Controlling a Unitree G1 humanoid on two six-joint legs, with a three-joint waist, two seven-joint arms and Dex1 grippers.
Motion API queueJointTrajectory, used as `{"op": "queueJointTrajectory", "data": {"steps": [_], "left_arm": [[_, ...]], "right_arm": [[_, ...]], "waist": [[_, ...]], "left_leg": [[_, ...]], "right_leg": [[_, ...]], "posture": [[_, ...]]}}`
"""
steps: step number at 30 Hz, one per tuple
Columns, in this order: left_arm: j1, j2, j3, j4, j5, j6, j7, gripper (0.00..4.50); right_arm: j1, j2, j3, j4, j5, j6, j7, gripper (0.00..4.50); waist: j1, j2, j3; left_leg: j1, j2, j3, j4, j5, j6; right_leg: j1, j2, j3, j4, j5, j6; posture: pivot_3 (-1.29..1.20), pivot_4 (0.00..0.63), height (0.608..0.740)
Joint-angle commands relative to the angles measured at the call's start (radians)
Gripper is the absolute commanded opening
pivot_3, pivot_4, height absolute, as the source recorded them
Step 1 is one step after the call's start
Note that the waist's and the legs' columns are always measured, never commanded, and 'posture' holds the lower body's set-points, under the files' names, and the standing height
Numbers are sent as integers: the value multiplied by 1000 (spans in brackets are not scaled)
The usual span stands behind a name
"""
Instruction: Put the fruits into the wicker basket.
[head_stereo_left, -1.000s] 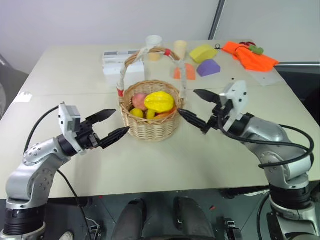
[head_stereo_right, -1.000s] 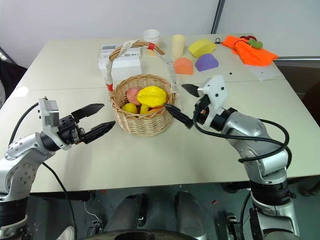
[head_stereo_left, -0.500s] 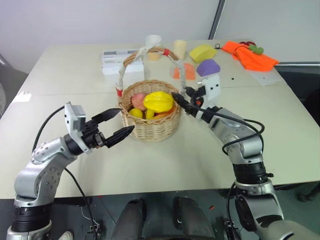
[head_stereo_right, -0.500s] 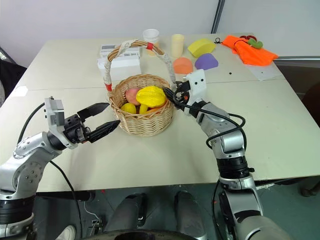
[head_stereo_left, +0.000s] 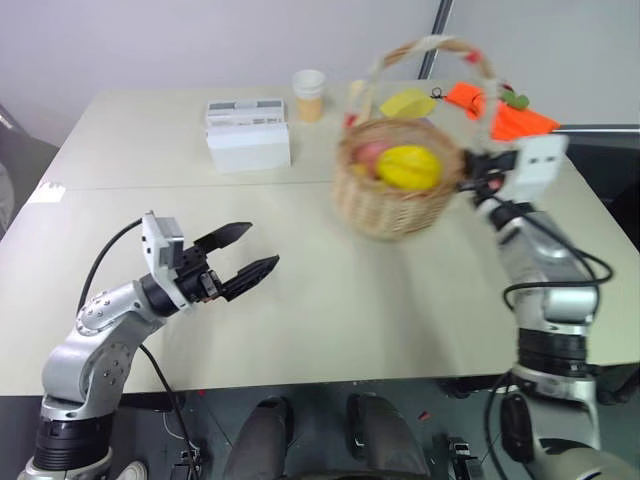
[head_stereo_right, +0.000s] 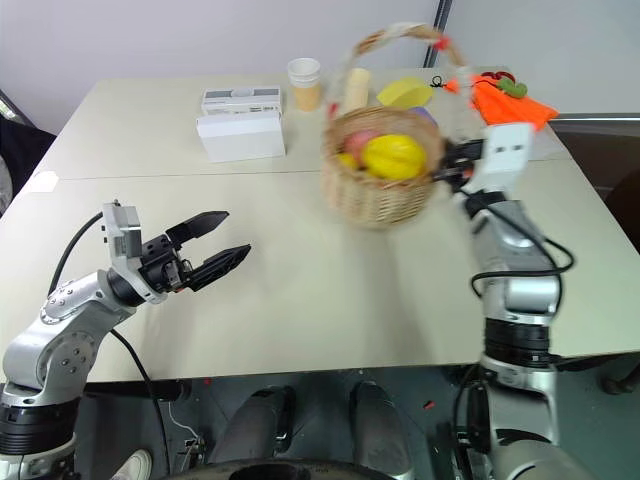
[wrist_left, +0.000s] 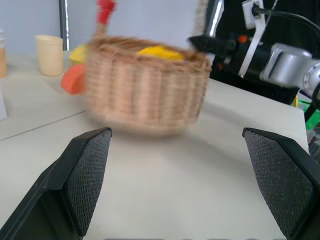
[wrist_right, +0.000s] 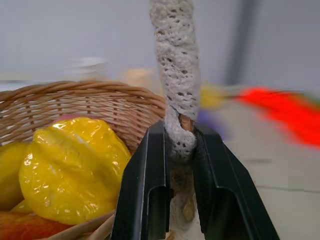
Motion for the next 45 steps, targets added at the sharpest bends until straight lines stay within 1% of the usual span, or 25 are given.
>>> {"op": "queueJointTrajectory", "data": {"steps": [1,3,5,6,7,11,16,18,21,24,26,28,32,36,45], "left_arm": [[-28,-11,-19,-8,12,-23,2,4500],[-39,-19,-32,-4,21,-24,5,4500],[-44,-23,-37,-1,29,-23,6,4500],[-46,-23,-39,1,36,-22,10,4500],[-45,-22,-40,2,42,-19,14,4500],[-33,-17,-31,16,73,-9,55,4500],[10,-2,-1,79,155,-39,113,4500],[34,-4,16,106,178,-57,128,4500],[72,-12,49,149,206,-93,154,4500],[108,-16,71,180,232,-128,166,4500],[121,-19,80,186,236,-140,169,4500],[126,-24,88,183,234,-145,176,4500],[131,-29,94,178,231,-151,180,4500],[132,-31,95,176,230,-152,181,4500],[118,-28,96,182,224,-145,180,4500]], "right_arm": [[-5,-27,-55,42,-50,-49,-69,125],[-7,-38,-65,74,-59,-51,-79,125],[-12,-33,-80,83,-43,-53,-77,1157],[-13,-32,-81,83,-39,-56,-75,1518],[-11,-30,-83,80,-33,-57,-71,1995],[39,-18,-102,29,18,-58,-34,4091],[222,-49,-142,-19,82,-99,109,4091],[290,-61,-153,-40,130,-106,193,4091],[415,-87,-99,-128,182,-142,371,4091],[497,-119,-22,-175,143,-209,475,4091],[488,-106,-11,-182,152,-208,468,4091],[455,-96,-5,-169,143,-211,444,4091],[399,-91,-1,-145,132,-217,419,4091],[364,-109,-8,-125,130,-210,421,4091],[377,-118,-47,-109,155,-216,426,4091]], "waist": [[-5,0,0],[-13,0,0],[-20,1,0],[-22,1,0],[-24,1,0],[-25,1,0],[-7,1,0],[-3,1,-1],[-3,0,-1],[-14,-1,-2],[-30,-5,-2],[-35,-5,-2],[-33,-5,-2],[-28,-5,-2],[-4,-5,-2]], "left_leg": [[0,0,0,0,0,0],[2,1,4,-1,0,0],[3,4,7,-1,0,1],[3,5,7,-1,-1,1],[3,5,7,-1,-1,1],[3,6,7,-1,-1,2],[3,6,7,-1,-2,3],[3,6,8,0,-2,3],[4,7,8,1,-2,3],[8,10,11,0,-2,3],[15,12,12,-1,-3,4],[19,13,12,-1,-4,5],[19,15,13,-1,-4,5],[17,14,13,-2,-4,5],[17,12,13,-2,-4,6]], "right_leg": [[0,0,0,0,0,0],[-1,1,3,1,0,0],[-1,4,5,1,1,-1],[-1,5,5,1,1,0],[-1,5,6,2,3,2],[-1,6,6,2,3,2],[-1,7,6,1,3,3],[-1,6,7,1,3,2],[2,6,7,0,1,-1],[4,7,7,0,1,-2],[10,8,8,-1,-2,-1],[13,7,8,-1,-3,-3],[12,7,8,-2,-2,-5],[10,8,8,-2,0,-7],[10,6,8,-2,-2,-5]], "posture": [[0,150,740],[0,150,740],[0,150,740],[0,150,740],[0,150,740],[0,150,740],[0,150,740],[0,150,740],[0,150,740],[0,150,740],[0,150,740],[0,150,740],[0,150,740],[0,150,740],[0,150,740]]}}
